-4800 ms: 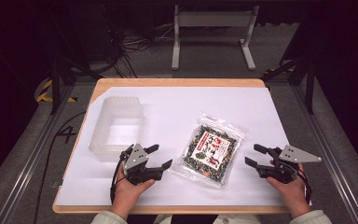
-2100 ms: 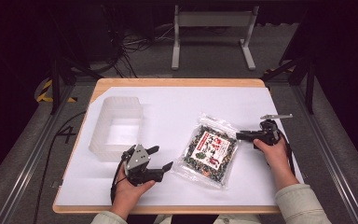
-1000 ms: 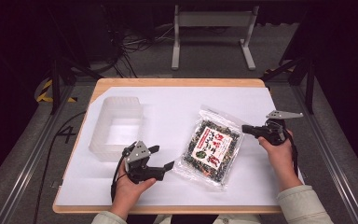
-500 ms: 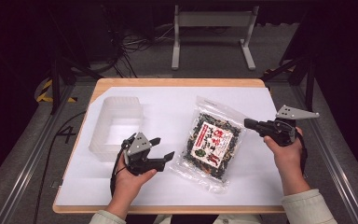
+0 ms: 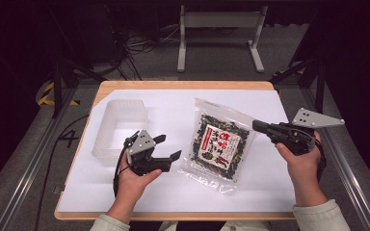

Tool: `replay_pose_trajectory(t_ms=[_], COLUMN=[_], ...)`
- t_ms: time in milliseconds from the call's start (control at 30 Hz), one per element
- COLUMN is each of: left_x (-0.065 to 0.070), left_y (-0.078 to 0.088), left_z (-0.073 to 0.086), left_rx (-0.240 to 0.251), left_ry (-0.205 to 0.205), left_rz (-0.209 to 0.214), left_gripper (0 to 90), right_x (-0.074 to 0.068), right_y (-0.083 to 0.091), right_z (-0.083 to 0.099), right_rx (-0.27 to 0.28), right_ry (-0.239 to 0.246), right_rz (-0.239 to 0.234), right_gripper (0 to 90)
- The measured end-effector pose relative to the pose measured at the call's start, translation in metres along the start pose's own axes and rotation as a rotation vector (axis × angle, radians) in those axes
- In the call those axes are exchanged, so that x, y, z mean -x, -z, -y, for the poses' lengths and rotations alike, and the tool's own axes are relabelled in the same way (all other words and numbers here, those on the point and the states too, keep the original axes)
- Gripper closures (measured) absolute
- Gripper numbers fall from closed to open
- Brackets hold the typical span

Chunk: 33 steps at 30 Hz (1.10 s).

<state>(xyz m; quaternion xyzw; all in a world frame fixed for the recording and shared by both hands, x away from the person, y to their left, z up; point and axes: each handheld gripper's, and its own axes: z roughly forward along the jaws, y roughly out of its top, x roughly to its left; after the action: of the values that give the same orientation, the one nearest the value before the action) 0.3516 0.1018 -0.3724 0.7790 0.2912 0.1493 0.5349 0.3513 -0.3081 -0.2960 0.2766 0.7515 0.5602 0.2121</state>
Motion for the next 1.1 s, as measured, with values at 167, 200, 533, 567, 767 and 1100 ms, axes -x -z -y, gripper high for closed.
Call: replay_pose_trajectory(t_ms=[167,200,533,567,767,1100], left_x=[0.001,0.001,0.000,0.000,0.000,0.004], left_y=[-0.002,-0.002,-0.004,-0.005,-0.008,-0.020], left_z=[-0.009,-0.010,-0.010,-0.010,-0.011,-0.023], left_rx=[-0.013,-0.015,-0.004,0.001,0.021,0.047], left_ry=[-0.013,-0.009,0.006,0.006,0.011,0.007], left_rz=[0.003,0.004,0.042,0.049,0.080,0.129], left_gripper=[22.6,22.2,24.4,24.3,24.0,23.8], right_x=[-0.012,-0.015,-0.030,-0.031,-0.037,-0.045], right_y=[0.004,0.005,0.010,0.010,0.009,0.008], right_z=[-0.010,-0.012,-0.025,-0.026,-0.031,-0.036], right_rx=[0.025,0.035,0.078,0.085,0.104,0.129], right_ry=[0.040,0.051,0.104,0.105,0.118,0.134], right_rz=[-0.009,-0.016,-0.049,-0.053,-0.073,-0.105], right_gripper=[90.0,90.0,90.0,90.0,90.0,90.0])
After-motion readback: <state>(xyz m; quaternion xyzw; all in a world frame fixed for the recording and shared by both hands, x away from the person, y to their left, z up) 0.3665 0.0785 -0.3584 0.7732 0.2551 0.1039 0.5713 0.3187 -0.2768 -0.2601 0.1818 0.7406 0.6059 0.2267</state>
